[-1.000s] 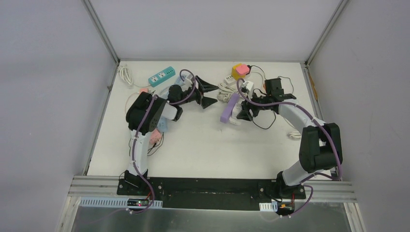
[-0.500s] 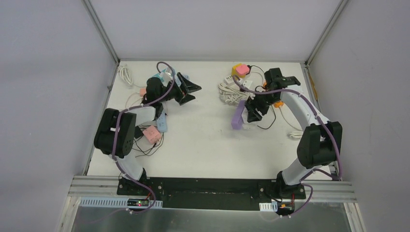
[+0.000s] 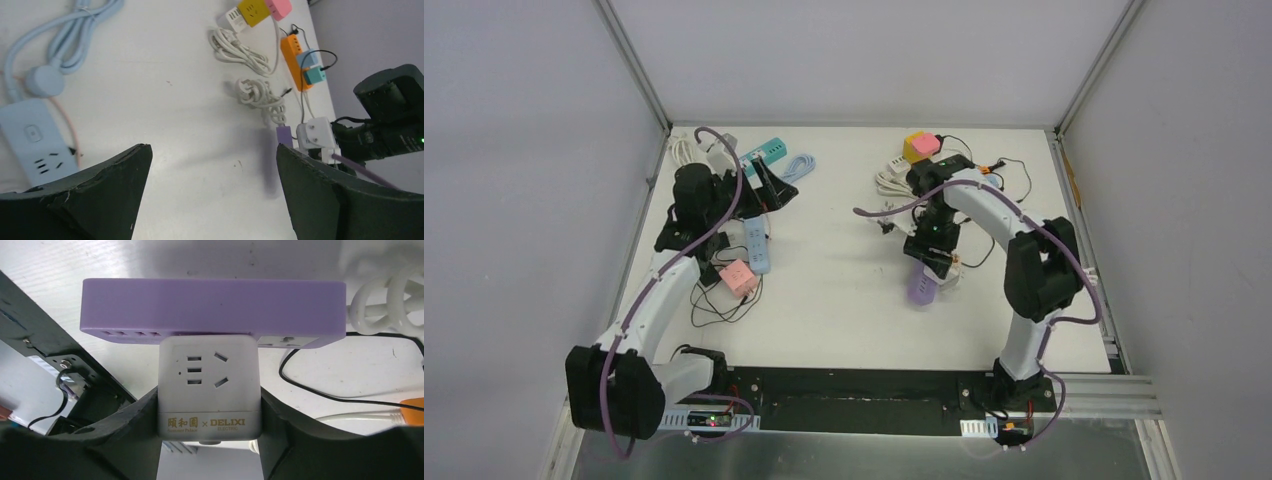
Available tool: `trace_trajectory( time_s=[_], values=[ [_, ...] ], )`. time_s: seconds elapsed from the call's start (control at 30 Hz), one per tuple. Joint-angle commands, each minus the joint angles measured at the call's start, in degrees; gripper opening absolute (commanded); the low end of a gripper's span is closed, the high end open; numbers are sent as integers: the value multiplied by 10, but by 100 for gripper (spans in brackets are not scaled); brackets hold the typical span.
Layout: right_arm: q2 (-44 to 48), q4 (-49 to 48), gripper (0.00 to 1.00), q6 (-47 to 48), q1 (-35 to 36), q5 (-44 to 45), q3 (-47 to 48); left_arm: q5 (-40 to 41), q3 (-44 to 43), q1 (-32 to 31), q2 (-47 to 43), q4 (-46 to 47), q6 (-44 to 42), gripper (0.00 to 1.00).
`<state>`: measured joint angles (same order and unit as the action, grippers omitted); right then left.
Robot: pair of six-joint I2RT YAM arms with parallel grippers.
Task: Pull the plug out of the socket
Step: Place the socket at the center of the board.
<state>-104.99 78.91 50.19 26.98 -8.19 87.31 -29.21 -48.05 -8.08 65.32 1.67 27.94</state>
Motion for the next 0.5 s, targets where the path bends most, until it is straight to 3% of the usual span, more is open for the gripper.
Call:
trace_trajectory(
  time_s=[0.0,0.17,0.33,0.4,0.47],
  values=[
    [-34,27,3,-53,63,112,29,87,9,13,-64,-109,-70,99],
    [-86,16,5,-91,140,167,24,160,12,16,-146,-175,-91,99],
    [-157,8,10,-131,181,190,17,179,-3,16,-188,-209,-107,99],
    [-168,-1,14,-141,188,179,9,175,-7,16,-195,-216,-107,99],
    [-170,-15,26,-148,194,172,-5,173,-9,16,-202,-222,-106,99]
  ],
)
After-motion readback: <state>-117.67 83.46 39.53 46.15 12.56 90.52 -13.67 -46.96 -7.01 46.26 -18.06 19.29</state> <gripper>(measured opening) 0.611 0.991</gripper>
